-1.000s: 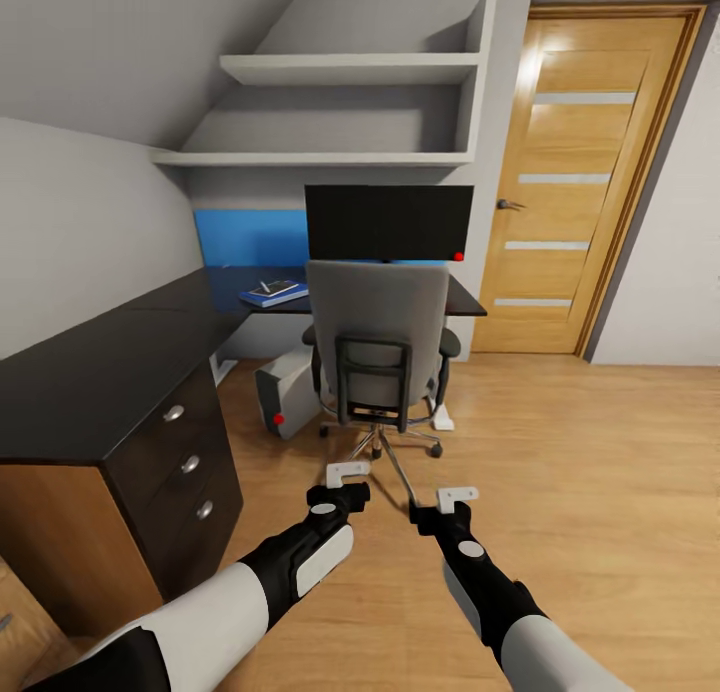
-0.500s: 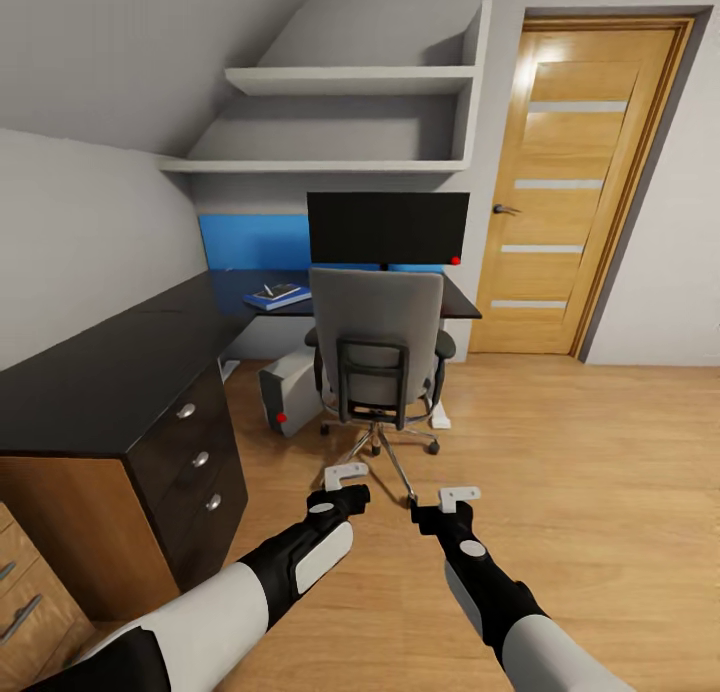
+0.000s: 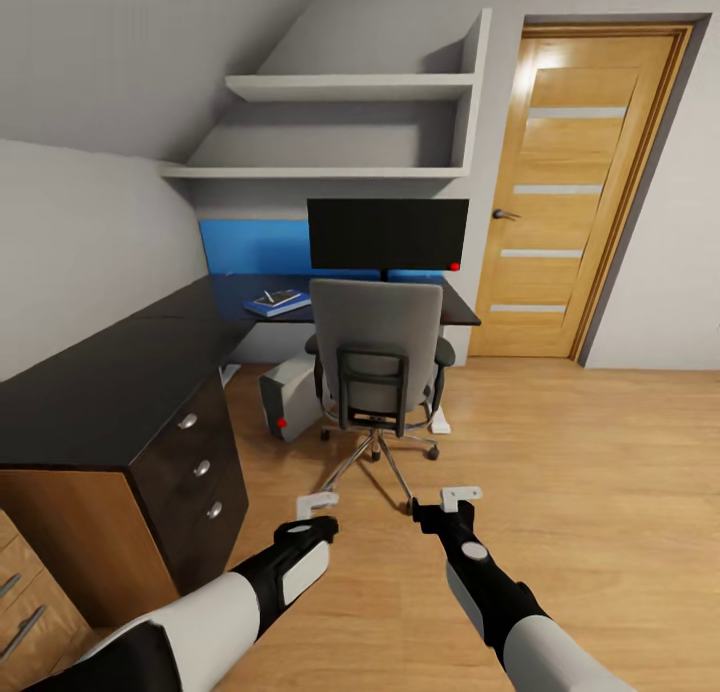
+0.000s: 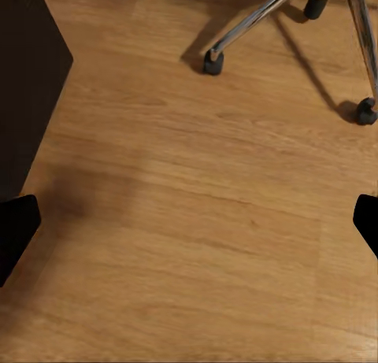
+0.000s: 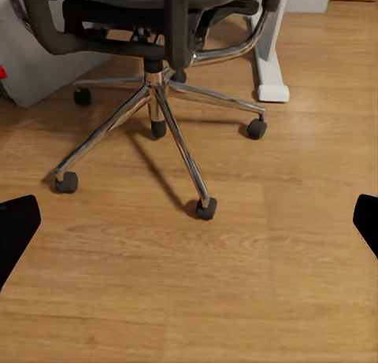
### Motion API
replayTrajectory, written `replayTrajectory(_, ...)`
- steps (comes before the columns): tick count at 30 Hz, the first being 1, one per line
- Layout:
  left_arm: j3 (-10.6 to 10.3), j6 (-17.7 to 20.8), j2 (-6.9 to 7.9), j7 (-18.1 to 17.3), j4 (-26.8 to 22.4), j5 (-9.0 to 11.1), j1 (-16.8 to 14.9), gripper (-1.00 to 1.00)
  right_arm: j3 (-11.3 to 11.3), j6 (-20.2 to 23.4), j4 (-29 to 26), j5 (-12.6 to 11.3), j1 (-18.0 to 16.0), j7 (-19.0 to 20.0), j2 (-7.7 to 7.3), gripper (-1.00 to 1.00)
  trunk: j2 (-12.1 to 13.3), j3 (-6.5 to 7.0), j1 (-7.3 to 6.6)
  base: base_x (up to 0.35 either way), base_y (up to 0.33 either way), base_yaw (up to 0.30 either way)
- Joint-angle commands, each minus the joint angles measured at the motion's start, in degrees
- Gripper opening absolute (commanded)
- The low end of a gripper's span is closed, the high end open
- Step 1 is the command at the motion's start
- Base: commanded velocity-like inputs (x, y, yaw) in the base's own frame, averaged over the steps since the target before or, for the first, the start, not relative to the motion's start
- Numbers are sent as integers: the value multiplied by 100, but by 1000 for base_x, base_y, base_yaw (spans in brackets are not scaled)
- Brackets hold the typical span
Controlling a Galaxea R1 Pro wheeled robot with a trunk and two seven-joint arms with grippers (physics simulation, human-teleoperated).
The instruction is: In the bedroom, organize the workspace by keeping the computer under the desk, ensuring the monitor is on the desk, placing the keyboard on the desk next to the monitor, placing the mouse on the desk next to the keyboard, moving the folder from the swivel chair onto the desk next to the mouse, stacking the notebook on top of the folder with the pen on top of the notebook, and positioning the swivel chair next to the desk.
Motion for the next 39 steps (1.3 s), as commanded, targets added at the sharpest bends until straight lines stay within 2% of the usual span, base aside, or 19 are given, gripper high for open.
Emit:
replayTrajectory(1, -33, 26, 0, 34, 142, -4, -6, 100, 31, -52, 42, 14, -4, -50, -5, 100, 39, 13, -23, 0, 0, 0)
replayTrajectory(3, -37, 16, 0, 17, 401, -2, -6, 100, 30, -177, 215, 11, -4, -51, -5, 100, 119, 49, -67, 0, 0, 0)
replayTrajectory(5, -36, -1, 0, -62, 789, 1, 3, 100, 32, -562, 734, 12, -4, -51, -3, 100, 199, 85, -111, 0, 0, 0)
replayTrajectory(10, -36, -26, 0, -187, 1163, 3, 128, 100, 32, -1331, 1522, 11, -4, -51, -4, 100, 400, 175, -221, 0, 0, 0)
replayTrajectory(11, -33, -56, 0, -231, 1277, 4, 219, 100, 31, -1675, 1870, 7, -4, -51, -6, 100, 440, 193, -243, 0, 0, 0)
replayTrajectory(13, -31, -134, 0, -268, 1368, 4, 332, 100, 31, -2003, 2188, 5, -2, -51, -8, 100, 520, 228, -287, 0, 0, 0)
replayTrajectory(14, -29, -393, 0, -297, 1463, 4, 545, 100, 31, -2394, 2460, 5, 32, -51, -22, 100, 560, 246, -309, 0, 0, 0)
replayTrajectory(15, -27, -516, 0, -303, 1487, 2, 625, 100, 31, -2495, 2512, 5, 70, -51, -34, 100, 600, 264, -331, 0, 0, 0)
replayTrajectory(17, -23, -1118, 0, -325, 1548, -1, 944, 100, 30, -2748, 2635, -3, 357, -51, -101, 100, 681, 300, -375, 0, 0, 0)
replayTrajectory(19, -25, -1435, 0, -332, 1563, -5, 1099, 100, 30, -2818, 2667, -6, 507, -51, -135, 100, 761, 336, -419, 0, 0, 0)
replayTrajectory(20, -25, -1714, 0, -336, 1573, -8, 1254, 100, 30, -2871, 2687, -8, 616, -51, -168, 100, 801, 354, -441, 0, 0, 0)
replayTrajectory(21, -26, -2069, 28, -341, 1583, -11, 1570, 100, 30, -2931, 2711, -11, 737, -48, -205, 100, 841, 372, -463, 0, 0, 0)
replayTrajectory(23, -27, -2376, 182, -343, 1588, -37, 2177, 100, 30, -2965, 2725, -12, 897, -43, -233, 100, 921, 408, -507, 0, 0, 0)
replayTrajectory(26, -27, -2585, 217, -344, 1589, -43, 2386, 100, 30, -2970, 2727, -12, 983, -42, -239, 100, 1042, 462, -573, 0, 0, 0)
replayTrajectory(27, -29, -2910, 295, -346, 1590, -45, 2612, 100, 30, -2967, 2728, -10, 1073, -42, -245, 100, 1082, 480, -595, 0, 0, 0)
replayTrajectory(29, -32, -3197, 417, -356, 1590, -45, 2787, 100, 30, -2959, 2728, -7, 1191, -39, -251, 100, 1162, 516, -638, 0, 0, 0)
replayTrajectory(32, -34, -3348, 505, -395, 1589, -42, 2878, 100, 30, -2948, 2728, -5, 1264, -36, -254, 100, 1282, 570, -704, 0, 0, 0)
replayTrajectory(39, -35, -3523, 584, -472, 1588, -36, 2954, 100, 30, -2930, 2728, 3, 1325, -36, -321, 100, 1563, 695, -858, 0, 0, 0)
